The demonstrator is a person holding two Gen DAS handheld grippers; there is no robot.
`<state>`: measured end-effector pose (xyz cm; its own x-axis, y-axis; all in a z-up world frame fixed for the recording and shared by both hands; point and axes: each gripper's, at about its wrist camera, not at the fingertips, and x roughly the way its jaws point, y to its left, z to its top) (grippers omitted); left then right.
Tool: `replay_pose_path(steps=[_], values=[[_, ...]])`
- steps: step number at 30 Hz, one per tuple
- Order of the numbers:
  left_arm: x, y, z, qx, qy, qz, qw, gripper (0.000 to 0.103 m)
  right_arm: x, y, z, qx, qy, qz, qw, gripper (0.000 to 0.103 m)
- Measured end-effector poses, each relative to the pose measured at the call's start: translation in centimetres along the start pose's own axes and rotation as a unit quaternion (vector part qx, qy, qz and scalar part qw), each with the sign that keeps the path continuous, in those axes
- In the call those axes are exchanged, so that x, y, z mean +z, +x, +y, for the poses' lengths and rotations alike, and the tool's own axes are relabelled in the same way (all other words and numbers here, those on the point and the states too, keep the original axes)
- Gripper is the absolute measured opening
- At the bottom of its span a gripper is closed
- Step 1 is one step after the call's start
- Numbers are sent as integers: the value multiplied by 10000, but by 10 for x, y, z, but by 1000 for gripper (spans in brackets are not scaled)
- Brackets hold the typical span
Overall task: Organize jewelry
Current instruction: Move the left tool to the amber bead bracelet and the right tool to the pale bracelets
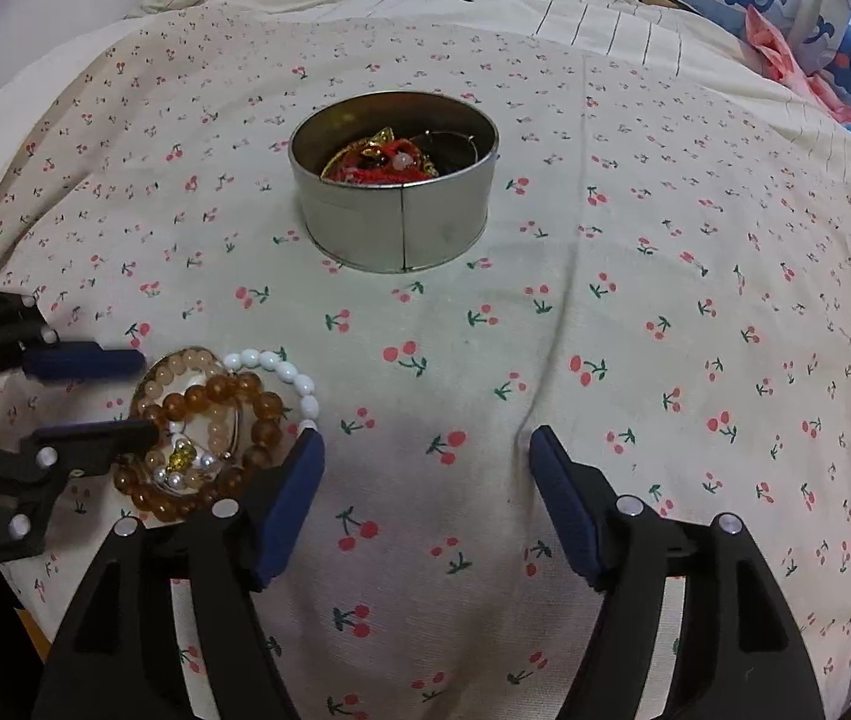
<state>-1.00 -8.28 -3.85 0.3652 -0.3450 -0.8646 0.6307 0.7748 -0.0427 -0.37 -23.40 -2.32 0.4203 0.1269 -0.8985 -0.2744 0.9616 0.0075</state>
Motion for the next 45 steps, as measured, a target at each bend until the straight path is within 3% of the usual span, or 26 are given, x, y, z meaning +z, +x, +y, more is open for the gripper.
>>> replay_pose_path(steps=[3, 6, 9, 10, 11, 14, 16, 19, 22, 28, 31, 34, 36, 37, 38, 41, 45], values=[[0, -7, 2, 159, -17, -98, 9998, 12, -1, 0, 0, -29, -26, 38, 10000, 73], [1, -19, 22, 309, -394, -302, 9983, 5, -2, 5, -2, -91, 34, 124, 9999, 73], [-4, -18, 50, 612, -926, -209, 9936, 4, -3, 4, -3, -112, 50, 119, 9999, 73], [-6, -17, 57, 547, -1035, -209, 9929, 4, -3, 2, -3, -100, 58, 95, 9999, 73], [-7, -19, 59, 247, -1047, -291, 9938, 4, -2, 0, -3, -85, 67, 57, 9999, 73], [-4, -24, 42, -317, -706, -395, 9962, 5, -2, 0, -3, -91, 63, 56, 9999, 74], [-4, -18, 27, -412, -521, -297, 9974, 10, -3, 3, -2, -86, 46, 108, 9999, 74], [-8, -3, 20, -247, -393, -18, 9989, 13, -4, 5, 0, -107, -2, 132, 9999, 76], [-11, -12, 19, -136, -285, -92, 9995, 10, -4, 7, -3, -111, 46, 150, 9998, 77], [-16, -30, 71, 573, -1180, -218, 9911, 10, -5, 6, -2, -167, 27, 165, 9997, 78], [-21, -25, 82, 684, -1430, -74, 9873, 10, -3, -5, -1, -86, 37, -118, 9999, 78], [-21, -20, 79, 671, -1449, -38, 9872, 10, 1, -28, 11, 509, -120, -664, 9964, 78], [-21, -18, 79, 676, -1474, -15, 9868, 11, 2, -30, 20, 870, -259, -702, 9934, 67], [-22, -18, 78, 665, -1483, 3, 9867, 12, 1, -25, 26, 921, -361, -597, 9933, 53], [-23, -18, 78, 665, -1499, 16, 9865, 12, 1, -20, 30, 908, -415, -509, 9937, 46], [-23, -17, 79, 645, -1515, 41, 9863, 14, 0, -6, 35, 982, -400, -300, 9939, 33], [-22, -13, 82, 614, -1527, 73, 9863, 17, 2, 0, 43, 1250, -381, -261, 9911, 25]])
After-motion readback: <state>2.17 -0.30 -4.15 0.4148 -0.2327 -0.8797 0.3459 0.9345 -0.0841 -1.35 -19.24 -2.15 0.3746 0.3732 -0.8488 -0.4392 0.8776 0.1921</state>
